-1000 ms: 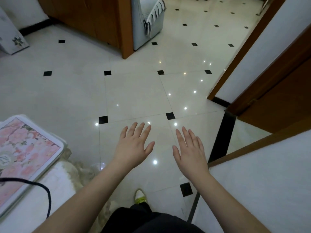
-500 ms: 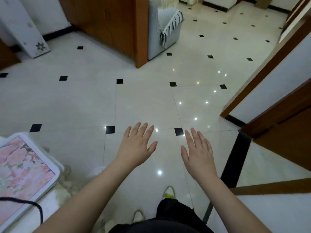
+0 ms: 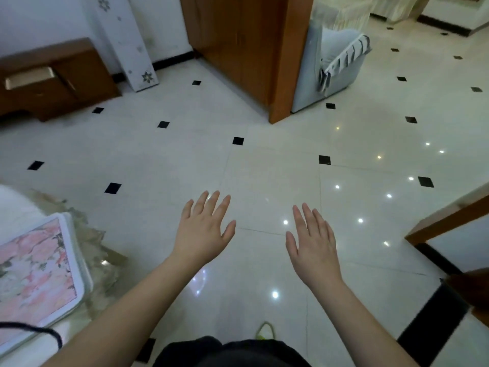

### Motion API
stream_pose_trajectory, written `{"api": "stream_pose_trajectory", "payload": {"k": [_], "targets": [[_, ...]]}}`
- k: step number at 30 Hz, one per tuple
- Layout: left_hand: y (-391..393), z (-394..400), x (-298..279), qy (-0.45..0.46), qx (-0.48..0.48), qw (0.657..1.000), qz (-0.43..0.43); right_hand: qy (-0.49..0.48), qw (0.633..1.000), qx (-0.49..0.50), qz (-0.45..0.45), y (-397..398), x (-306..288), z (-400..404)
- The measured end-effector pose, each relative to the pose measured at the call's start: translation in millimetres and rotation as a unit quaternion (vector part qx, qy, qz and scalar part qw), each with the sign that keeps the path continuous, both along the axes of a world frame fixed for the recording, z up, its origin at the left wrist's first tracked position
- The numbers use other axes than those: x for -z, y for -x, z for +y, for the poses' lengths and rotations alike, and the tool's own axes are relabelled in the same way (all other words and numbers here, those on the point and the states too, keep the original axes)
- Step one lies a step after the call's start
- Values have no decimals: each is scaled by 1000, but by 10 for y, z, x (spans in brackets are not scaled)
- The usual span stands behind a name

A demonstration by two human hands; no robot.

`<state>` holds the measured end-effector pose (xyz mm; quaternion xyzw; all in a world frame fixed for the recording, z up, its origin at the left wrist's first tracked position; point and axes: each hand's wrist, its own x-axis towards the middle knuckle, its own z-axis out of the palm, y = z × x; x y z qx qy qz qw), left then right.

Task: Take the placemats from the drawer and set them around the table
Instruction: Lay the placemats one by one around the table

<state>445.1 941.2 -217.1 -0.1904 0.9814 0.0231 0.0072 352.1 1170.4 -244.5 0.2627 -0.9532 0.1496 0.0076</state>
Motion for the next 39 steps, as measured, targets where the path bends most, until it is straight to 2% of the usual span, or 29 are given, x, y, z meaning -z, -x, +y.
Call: {"api": "stream_pose_trajectory", "payload": {"k": [7,12,26,32,39], "targets": [[-57,-558,64,-4,-89,996,0,2,997,-77,-9,570,-60,-650],[-80,-1046,102,-33,-145,989,15,-17,988,-156,1,760,-66,-1399],[-487,-2772,208,-38,-296,954,32,-32,945,-325,30,713,-93,-3879],[-714,-3168,286,-43,-375,925,36,-23,915,-403,31,604,0,-4635],[-820,-3547,436,-44,-494,868,27,-27,859,-510,17,650,189,-5618]]}}
